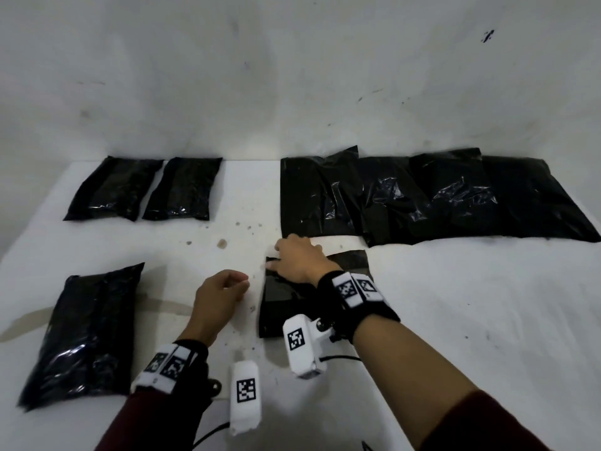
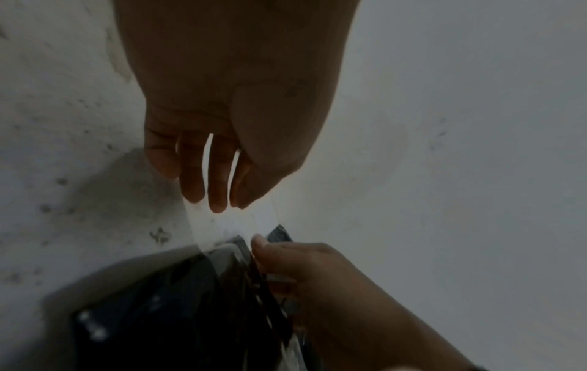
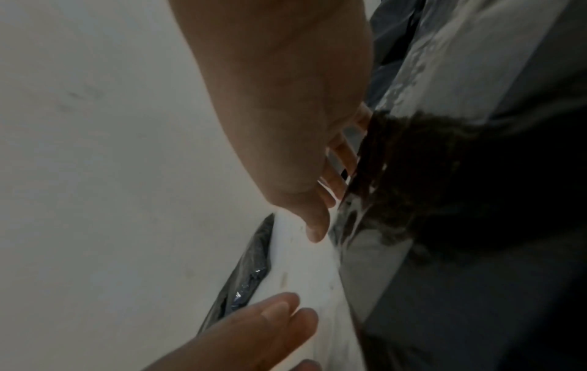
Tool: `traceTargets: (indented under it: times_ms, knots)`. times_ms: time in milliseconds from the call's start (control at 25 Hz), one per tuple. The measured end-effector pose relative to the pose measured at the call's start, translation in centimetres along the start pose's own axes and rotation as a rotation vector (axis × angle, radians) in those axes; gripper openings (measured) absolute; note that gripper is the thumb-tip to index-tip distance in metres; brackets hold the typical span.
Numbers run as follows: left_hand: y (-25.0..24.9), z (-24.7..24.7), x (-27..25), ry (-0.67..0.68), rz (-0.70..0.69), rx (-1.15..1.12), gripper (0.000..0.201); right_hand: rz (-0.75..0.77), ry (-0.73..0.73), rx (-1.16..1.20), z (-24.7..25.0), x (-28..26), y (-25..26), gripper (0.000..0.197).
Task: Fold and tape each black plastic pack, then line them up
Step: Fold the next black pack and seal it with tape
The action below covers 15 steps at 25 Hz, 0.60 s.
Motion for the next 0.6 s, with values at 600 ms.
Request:
traceTargets:
  times_ms: [600]
  knots:
    - [-2.8, -5.8, -5.3, 0.349, 0.019, -0.489, 0.021, 0.132, -0.164, 0.666, 4.3, -2.9, -0.9, 0.012]
Point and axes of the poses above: each hand's wrist, its own x-axis towards the middle knuckle, its own z-axis out of the back of the hand, y = z × x, the point moved 8 cm from there along x, towards the middle knuckle, and after that the axes turned 3 degrees about -y, right-handed, at the moved point
